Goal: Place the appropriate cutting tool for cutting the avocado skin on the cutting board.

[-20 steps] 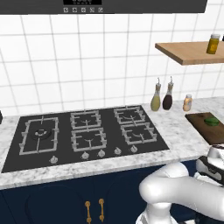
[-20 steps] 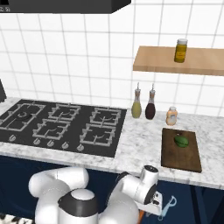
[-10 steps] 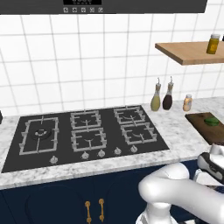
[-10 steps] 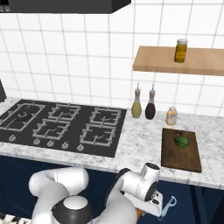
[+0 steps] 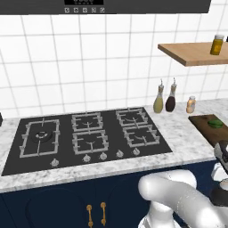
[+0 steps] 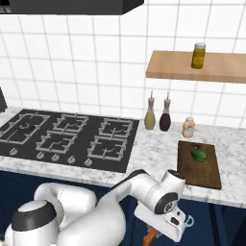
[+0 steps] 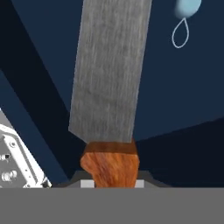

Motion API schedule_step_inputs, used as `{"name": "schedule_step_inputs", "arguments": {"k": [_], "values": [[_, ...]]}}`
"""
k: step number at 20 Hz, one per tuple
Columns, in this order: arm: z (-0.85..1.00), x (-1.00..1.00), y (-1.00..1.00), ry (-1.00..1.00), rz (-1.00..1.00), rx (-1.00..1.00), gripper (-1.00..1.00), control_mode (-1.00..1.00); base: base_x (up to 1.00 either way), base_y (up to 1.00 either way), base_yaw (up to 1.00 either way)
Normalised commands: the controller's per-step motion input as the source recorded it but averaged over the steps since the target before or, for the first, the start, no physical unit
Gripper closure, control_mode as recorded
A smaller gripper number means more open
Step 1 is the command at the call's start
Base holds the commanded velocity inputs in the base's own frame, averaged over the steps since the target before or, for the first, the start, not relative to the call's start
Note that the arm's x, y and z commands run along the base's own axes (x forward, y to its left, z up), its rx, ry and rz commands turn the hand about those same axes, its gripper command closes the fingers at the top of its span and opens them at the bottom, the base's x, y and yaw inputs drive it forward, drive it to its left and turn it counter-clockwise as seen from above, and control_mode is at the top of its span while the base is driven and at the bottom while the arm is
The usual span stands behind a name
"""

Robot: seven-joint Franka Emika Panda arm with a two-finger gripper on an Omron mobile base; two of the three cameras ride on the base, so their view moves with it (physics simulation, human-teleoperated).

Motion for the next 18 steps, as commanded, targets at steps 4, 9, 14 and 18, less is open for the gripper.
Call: {"name": "schedule_step_inputs", "arguments": {"k": [4, 9, 14, 18], "values": [[1.0, -0.08, -0.17, -0.01, -0.14, -0.08, 1.0, -1.0, 0.0, 0.0, 0.0], [1.0, 0.17, -0.29, -0.06, -0.05, -0.09, 1.0, -1.0, 0.0, 0.0, 0.0], [0.72, 0.55, -0.45, -0.07, -0.01, -0.03, 1.0, -1.0, 0.0, 0.0, 0.0], [0.22, 0.92, -0.57, 0.0, -0.01, 0.0, 1.0, -1.0, 0.0, 0.0, 0.0]]}}
